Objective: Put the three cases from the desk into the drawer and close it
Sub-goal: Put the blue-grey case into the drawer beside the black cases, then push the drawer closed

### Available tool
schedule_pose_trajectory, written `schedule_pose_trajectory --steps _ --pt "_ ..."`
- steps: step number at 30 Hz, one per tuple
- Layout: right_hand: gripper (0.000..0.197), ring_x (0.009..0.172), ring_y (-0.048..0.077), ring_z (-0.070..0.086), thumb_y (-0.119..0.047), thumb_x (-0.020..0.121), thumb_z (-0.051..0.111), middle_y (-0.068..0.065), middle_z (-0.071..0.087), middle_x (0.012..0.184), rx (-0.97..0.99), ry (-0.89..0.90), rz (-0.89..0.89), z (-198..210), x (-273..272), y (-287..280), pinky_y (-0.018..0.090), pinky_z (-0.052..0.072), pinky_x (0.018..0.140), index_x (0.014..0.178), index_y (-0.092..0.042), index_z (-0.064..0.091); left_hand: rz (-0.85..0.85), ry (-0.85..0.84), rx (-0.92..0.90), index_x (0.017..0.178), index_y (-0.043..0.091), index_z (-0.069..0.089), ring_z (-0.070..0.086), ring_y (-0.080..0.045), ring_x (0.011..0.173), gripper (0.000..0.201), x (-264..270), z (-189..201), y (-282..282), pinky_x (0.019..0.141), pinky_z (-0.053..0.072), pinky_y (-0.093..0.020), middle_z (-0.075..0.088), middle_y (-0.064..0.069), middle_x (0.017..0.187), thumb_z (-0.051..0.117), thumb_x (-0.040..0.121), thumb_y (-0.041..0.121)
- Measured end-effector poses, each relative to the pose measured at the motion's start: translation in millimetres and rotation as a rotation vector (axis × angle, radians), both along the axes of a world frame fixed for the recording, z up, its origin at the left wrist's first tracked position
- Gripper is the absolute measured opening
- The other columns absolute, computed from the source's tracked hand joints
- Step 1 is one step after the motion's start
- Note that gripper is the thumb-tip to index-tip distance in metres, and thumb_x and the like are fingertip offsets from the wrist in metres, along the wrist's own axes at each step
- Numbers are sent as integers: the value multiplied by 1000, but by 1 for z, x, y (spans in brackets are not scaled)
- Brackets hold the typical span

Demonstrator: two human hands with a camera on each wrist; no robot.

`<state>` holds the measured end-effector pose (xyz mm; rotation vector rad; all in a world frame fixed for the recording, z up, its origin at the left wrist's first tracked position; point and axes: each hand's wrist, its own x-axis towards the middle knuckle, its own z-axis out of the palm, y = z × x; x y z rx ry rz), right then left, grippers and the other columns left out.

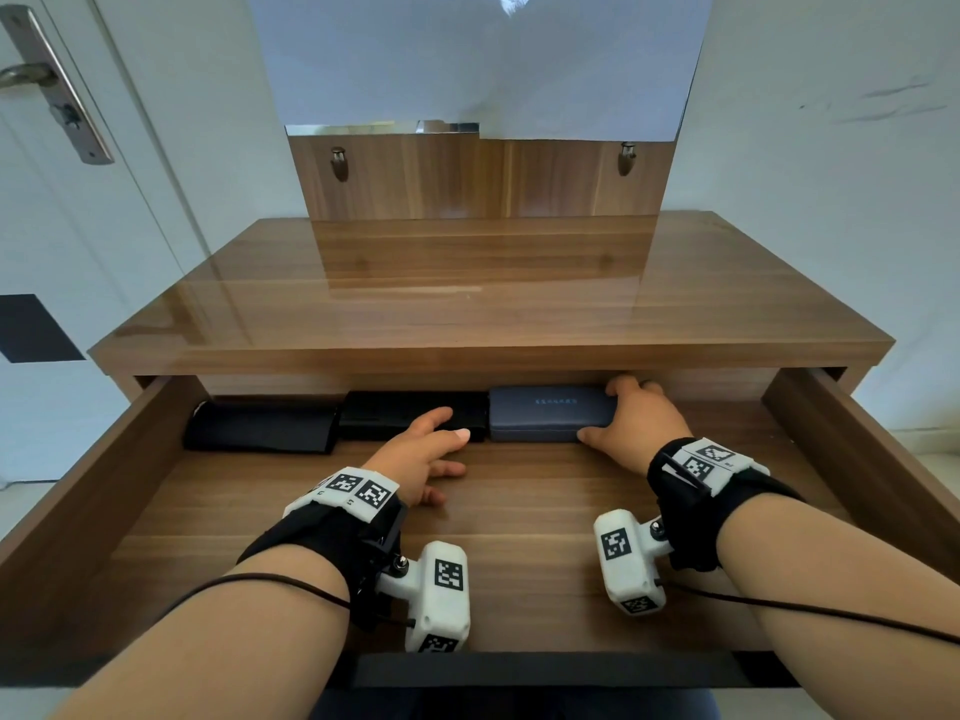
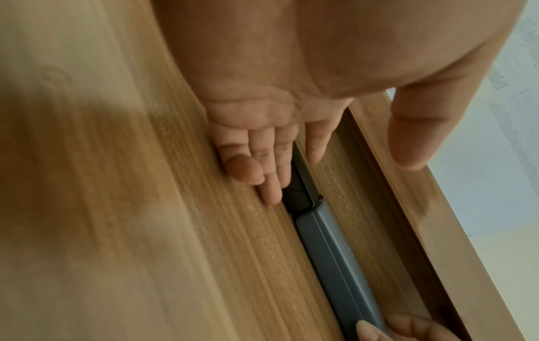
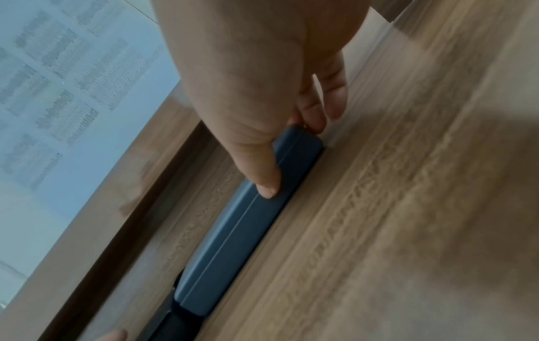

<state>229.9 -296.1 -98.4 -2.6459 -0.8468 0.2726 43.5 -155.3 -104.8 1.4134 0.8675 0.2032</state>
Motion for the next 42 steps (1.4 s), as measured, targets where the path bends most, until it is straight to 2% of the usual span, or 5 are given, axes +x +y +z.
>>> schedule_pose_trajectory --steps 13,25,32,37,42 --pt "51 121 34 42 -42 78 66 11 47 127 5 -64 19 7 3 -5 41 43 101 122 -18 55 59 14 51 135 24 41 57 -12 78 46 -4 -1 7 44 37 -20 55 -5 115 49 91 28" --pt "25 107 25 56 -32 84 62 3 65 103 149 -70 161 25 -3 -12 28 44 87 104 -17 65 66 88 422 118 21 57 64 -17 92 34 -8 33 -1 64 44 -27 62 1 107 51 87 35" --pt "17 89 15 59 -27 86 63 -3 63 89 289 -34 188 68 -8 -27 23 41 79 97 -15 67 75 -10 408 80 33 54 60 -18 88 10 -15 71 6 60 43 -27 62 1 99 50 89 33" --pt "21 89 14 62 -30 84 66 -7 63 88 244 -30 332 91 -26 -45 22 45 79 101 -18 66 60 -22 420 100 23 57 60 -15 83 16 -23 81 2 59 43 -24 62 1 100 50 89 32" --pt "36 91 8 63 -42 78 69 -9 67 96 -31 49 554 105 -58 -61 25 50 87 110 -27 62 27 -23 425 98 23 57 59 -17 87 14 -30 85 -8 61 44 -25 62 0 102 50 89 30"
